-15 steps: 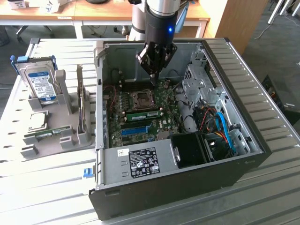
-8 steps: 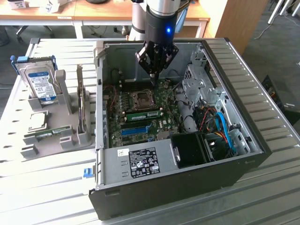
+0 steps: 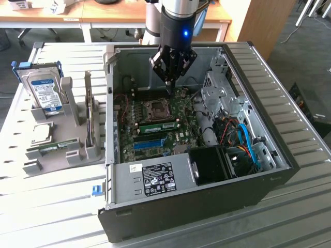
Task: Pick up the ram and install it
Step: 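Press down the ram until it locks into place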
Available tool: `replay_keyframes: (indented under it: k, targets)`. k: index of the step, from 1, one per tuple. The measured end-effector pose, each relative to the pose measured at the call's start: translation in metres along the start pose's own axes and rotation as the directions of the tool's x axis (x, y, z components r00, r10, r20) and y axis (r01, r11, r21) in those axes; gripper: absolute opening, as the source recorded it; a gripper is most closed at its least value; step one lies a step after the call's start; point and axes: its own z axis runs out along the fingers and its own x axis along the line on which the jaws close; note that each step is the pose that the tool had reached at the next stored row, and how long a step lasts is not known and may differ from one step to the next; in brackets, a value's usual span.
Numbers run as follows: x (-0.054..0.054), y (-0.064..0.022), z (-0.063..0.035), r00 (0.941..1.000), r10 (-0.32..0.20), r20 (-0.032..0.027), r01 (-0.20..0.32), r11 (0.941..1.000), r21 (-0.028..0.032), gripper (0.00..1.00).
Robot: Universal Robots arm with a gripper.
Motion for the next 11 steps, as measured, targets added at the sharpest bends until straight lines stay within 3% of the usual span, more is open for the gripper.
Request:
replay_keyframes:
  k: [3, 5, 11]
  targets:
    - [-0.0019, -0.0005, 0.0, 0.9999, 0.0, -0.0109, 0.0, 1.0, -0.0023, 0.11]
    - [-0.0024, -0.0006, -0.0001, 0.9999, 0.0, -0.015, 0.0, 1.0, -0.0032, 0.11]
    - [-0.0022, -0.0005, 0.0001, 0.9996, 0.024, -0.0149, -0.024, 0.9997, -0.0024, 0.11]
